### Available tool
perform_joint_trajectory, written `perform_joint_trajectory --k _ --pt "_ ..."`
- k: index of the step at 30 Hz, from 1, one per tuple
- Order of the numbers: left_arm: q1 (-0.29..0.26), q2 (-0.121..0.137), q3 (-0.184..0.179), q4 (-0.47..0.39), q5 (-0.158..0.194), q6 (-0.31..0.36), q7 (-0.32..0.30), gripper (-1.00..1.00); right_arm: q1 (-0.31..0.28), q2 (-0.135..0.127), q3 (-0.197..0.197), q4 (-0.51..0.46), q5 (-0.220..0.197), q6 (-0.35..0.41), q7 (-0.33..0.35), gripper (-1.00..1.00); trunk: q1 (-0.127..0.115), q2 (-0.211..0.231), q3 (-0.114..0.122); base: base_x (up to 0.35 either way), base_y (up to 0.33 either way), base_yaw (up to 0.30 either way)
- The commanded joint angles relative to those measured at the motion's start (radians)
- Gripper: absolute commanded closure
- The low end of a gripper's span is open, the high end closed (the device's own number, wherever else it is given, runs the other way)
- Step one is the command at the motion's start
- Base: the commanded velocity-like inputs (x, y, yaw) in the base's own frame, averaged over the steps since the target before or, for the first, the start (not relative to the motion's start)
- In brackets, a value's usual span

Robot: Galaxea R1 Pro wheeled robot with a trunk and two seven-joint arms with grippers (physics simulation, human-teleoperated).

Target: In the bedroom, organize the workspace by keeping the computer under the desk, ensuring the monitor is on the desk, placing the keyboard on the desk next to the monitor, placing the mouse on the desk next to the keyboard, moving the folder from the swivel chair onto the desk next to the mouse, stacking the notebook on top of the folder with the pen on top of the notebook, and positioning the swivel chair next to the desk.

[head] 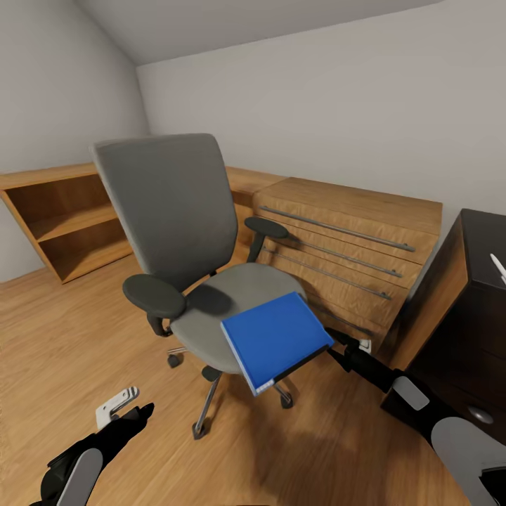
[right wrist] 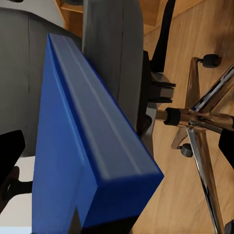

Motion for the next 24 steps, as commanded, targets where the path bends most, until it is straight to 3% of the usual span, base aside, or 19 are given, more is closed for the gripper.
perform_joint_trajectory --k 1,24 --pt "-0.001 0.000 0.000 -0.001 0.011 0.003 0.009 -1.00 -0.001 -0.001 0.005 0.000 -0.009 0.007 0.001 -1.00 0.000 0.000 -0.001 -0.100 0.090 0.000" --pt "-0.001 0.000 0.000 -0.001 0.010 0.003 0.009 -1.00 -0.001 0.002 0.005 -0.001 -0.008 0.007 0.001 -1.00 0.000 0.000 -0.001 -0.018 0.062 0.000"
